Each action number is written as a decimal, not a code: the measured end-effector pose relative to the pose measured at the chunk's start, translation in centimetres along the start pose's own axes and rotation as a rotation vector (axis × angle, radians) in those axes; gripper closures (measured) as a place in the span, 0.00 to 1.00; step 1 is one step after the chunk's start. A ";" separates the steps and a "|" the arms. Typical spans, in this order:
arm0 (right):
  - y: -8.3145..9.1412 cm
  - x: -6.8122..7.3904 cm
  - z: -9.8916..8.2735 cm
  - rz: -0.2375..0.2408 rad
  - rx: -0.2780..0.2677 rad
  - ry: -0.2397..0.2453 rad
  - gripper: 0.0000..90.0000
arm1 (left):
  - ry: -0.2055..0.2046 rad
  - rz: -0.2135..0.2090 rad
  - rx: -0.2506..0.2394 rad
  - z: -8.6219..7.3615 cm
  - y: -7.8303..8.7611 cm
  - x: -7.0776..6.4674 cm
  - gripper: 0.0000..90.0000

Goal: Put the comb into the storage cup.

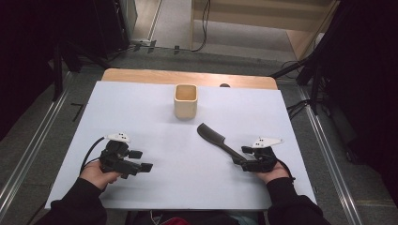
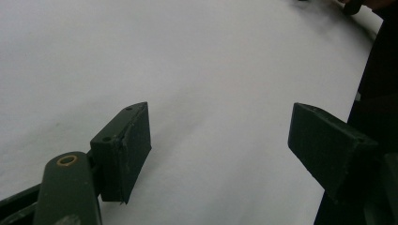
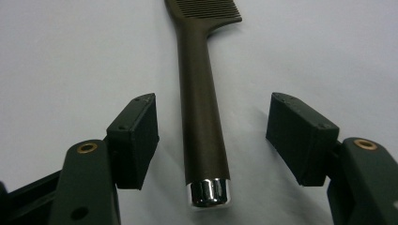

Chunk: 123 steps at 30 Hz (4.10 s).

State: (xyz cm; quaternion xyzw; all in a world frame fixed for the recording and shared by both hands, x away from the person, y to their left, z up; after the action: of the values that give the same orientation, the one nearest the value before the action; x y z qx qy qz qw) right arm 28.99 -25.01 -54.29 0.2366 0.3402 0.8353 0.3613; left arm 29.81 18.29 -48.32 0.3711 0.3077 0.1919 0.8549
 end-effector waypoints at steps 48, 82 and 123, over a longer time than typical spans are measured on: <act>-0.5 0.9 0.6 -0.072 0.019 0.022 0.78 | 0.001 -0.001 -0.001 0.0 -0.1 0.0 0.25; 2.7 1.1 2.9 -0.094 -0.089 -0.112 0.78 | 0.042 -0.018 -0.069 1.7 0.1 -0.2 0.25; 4.1 4.5 5.4 -0.214 -0.116 -0.229 0.78 | 0.074 -0.049 -0.094 8.7 -1.8 -1.8 0.25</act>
State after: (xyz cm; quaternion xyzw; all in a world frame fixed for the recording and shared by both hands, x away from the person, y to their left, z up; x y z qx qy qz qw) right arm 27.84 -21.52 -47.09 0.2712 0.2712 0.7780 0.4977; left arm 34.53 11.64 -44.35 0.3154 0.3386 0.1989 0.8639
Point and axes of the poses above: each handheld gripper's, and its own axes: y roughly backward along the jaws, z roughly out of its top, x roughly to its left, the point moved 3 cm from there along -y, roughly forward along the jaws, and after that the axes turned 5 degrees about x, right-handed, at the moved point
